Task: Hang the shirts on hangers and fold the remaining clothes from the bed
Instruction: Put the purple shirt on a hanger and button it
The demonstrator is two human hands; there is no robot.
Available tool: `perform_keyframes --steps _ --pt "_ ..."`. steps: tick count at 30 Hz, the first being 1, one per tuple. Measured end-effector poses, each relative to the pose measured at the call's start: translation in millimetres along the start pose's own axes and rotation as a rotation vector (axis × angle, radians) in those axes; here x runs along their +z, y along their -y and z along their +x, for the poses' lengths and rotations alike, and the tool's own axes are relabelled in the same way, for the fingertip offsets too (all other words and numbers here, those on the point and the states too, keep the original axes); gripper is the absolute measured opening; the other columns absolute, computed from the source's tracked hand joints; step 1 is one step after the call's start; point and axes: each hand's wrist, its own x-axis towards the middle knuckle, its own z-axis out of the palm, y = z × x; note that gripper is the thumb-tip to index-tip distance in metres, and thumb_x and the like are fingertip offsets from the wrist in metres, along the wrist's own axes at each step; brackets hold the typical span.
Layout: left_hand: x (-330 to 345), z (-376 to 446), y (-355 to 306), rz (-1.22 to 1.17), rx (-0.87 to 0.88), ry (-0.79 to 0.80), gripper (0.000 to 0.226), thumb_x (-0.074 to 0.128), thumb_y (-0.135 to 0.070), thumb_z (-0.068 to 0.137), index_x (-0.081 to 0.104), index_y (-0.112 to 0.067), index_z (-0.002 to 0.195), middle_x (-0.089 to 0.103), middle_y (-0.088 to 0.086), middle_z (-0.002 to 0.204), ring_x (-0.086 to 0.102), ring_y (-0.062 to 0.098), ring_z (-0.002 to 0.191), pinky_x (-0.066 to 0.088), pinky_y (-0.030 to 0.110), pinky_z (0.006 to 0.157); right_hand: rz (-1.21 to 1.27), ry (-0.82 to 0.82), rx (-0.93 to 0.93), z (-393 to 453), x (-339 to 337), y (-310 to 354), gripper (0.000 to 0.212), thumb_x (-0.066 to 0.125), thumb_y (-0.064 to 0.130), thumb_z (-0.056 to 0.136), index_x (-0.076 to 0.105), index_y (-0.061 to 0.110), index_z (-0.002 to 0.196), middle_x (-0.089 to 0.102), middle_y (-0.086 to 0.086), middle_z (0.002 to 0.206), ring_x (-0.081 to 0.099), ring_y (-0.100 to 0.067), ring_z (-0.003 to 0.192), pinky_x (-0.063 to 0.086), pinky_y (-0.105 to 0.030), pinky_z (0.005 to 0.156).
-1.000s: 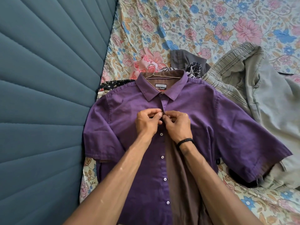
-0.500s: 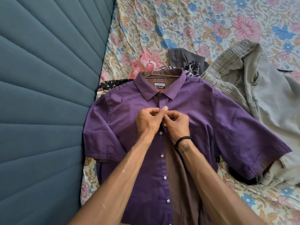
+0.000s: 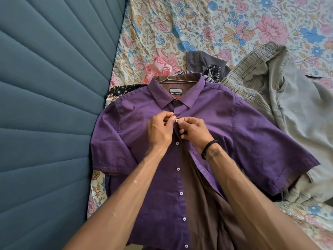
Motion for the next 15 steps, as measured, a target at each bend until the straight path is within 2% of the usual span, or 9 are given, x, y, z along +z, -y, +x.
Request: perform_keyframes --steps 2,4,6,9,11,13,15 --pt "-1.1 -1.3 1.4 0.028 0.008 0.001 0.006 0.069 -0.023 0.093 0.074 -0.021 0.096 0.076 -0.004 0.082 0.073 0.014 0.076 0.059 0.038 0.077 -0.002 -0.067 0.007 -1.6 -2.5 -0.2 0.015 0.06 0.007 0.102 0.07 0.009 0.09 0.059 -0.001 0.071 0.05 -0.007 0.056 0.043 -0.022 0.054" --pt "-3.3 -4.5 5.0 0.034 -0.006 -0.001 0.006 0.063 -0.023 0.093 0.069 -0.024 0.093 0.074 -0.006 0.077 0.073 0.016 0.072 0.059 0.041 0.073 -0.161 -0.205 -0.11 -5.4 -9.9 -7.7 0.012 0.067 0.015 0.097 0.072 0.013 0.086 0.066 0.0 0.074 0.057 -0.008 0.058 0.05 -0.028 0.057" --pt "-5.3 -14.3 9.3 0.105 0.011 0.023 0.007 0.061 -0.023 0.093 0.067 -0.022 0.089 0.073 -0.003 0.072 0.072 0.021 0.069 0.057 0.043 0.072 -0.362 -0.302 -0.229 -20.6 -17.9 -18.2 0.011 0.078 0.025 0.089 0.071 0.017 0.087 0.072 0.005 0.076 0.063 -0.007 0.064 0.056 -0.03 0.067" --pt "-6.8 -43.0 17.8 0.241 0.056 0.125 0.007 0.066 -0.022 0.091 0.072 -0.019 0.089 0.074 0.004 0.077 0.071 0.03 0.078 0.056 0.045 0.073 -0.69 -0.287 -0.317 -51.3 -25.5 -43.1 0.028 0.088 0.029 0.076 0.066 0.023 0.092 0.066 0.007 0.085 0.062 -0.009 0.07 0.053 -0.025 0.069" --pt "-5.7 -62.3 21.3 0.29 0.079 0.154 0.011 0.069 -0.017 0.089 0.075 -0.017 0.098 0.075 0.008 0.087 0.07 0.034 0.084 0.057 0.047 0.076 -0.891 -0.287 -0.367 -64.7 -24.7 -61.3 0.036 0.087 0.026 0.074 0.064 0.025 0.101 0.059 0.005 0.099 0.061 -0.018 0.088 0.053 -0.034 0.074" --pt "-2.6 -72.8 22.8 0.323 0.083 0.151 0.017 0.07 -0.016 0.09 0.074 -0.016 0.106 0.072 0.009 0.093 0.068 0.035 0.088 0.055 0.047 0.078 -0.931 -0.343 -0.405 -67.6 -22.9 -73.0 0.032 0.081 0.024 0.081 0.064 0.023 0.108 0.057 0.001 0.104 0.057 -0.026 0.097 0.051 -0.039 0.079" --pt "0.3 -75.7 21.5 0.344 0.076 0.128 0.014 0.07 -0.018 0.09 0.071 -0.018 0.104 0.068 0.007 0.093 0.066 0.033 0.088 0.054 0.047 0.076 -0.871 -0.387 -0.447 -64.0 -21.2 -76.2 0.022 0.076 0.022 0.086 0.066 0.02 0.106 0.06 0.0 0.096 0.057 -0.027 0.09 0.05 -0.041 0.08"
